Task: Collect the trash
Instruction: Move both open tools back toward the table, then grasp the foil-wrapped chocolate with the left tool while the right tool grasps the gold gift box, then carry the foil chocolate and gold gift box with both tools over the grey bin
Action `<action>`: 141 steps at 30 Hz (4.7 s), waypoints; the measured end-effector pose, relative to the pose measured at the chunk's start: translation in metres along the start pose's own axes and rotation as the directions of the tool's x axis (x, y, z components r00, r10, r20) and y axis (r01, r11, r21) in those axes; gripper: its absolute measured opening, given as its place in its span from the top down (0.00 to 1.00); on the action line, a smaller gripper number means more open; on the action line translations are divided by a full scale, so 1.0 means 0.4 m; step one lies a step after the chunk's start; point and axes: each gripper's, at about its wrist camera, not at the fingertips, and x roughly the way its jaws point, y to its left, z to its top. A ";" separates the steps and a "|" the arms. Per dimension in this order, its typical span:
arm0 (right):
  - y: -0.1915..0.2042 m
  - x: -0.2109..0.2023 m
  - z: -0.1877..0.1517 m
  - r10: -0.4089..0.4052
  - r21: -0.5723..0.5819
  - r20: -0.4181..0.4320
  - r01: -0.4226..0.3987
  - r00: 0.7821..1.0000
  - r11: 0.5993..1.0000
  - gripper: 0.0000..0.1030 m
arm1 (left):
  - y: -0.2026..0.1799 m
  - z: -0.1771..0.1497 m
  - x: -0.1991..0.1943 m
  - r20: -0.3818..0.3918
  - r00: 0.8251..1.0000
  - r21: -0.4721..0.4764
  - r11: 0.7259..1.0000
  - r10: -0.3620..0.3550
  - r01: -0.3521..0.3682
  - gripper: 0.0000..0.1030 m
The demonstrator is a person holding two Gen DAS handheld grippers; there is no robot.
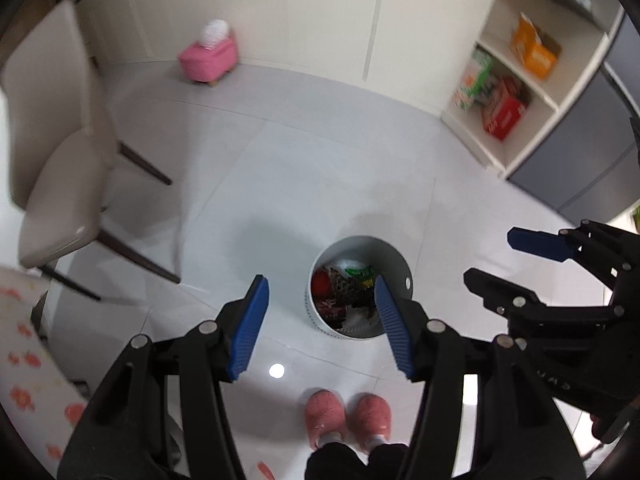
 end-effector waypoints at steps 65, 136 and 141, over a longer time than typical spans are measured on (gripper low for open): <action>2.172 -0.430 -0.102 0.499 -0.860 -0.109 -0.334 0.860 0.386 0.48 | 1.466 -1.340 -1.020 -0.351 0.743 -0.867 0.102 0.570 -0.487 0.41; 1.288 -0.611 -0.061 0.393 -0.626 0.118 -0.239 0.912 0.742 0.70 | 0.777 -0.678 -0.944 0.218 0.870 -0.503 0.815 0.442 -0.288 0.85; 0.962 -0.609 -0.002 0.310 -0.509 0.179 -0.181 0.934 0.841 0.70 | 0.578 -0.490 -0.851 0.255 0.901 -0.408 0.884 0.351 -0.229 0.85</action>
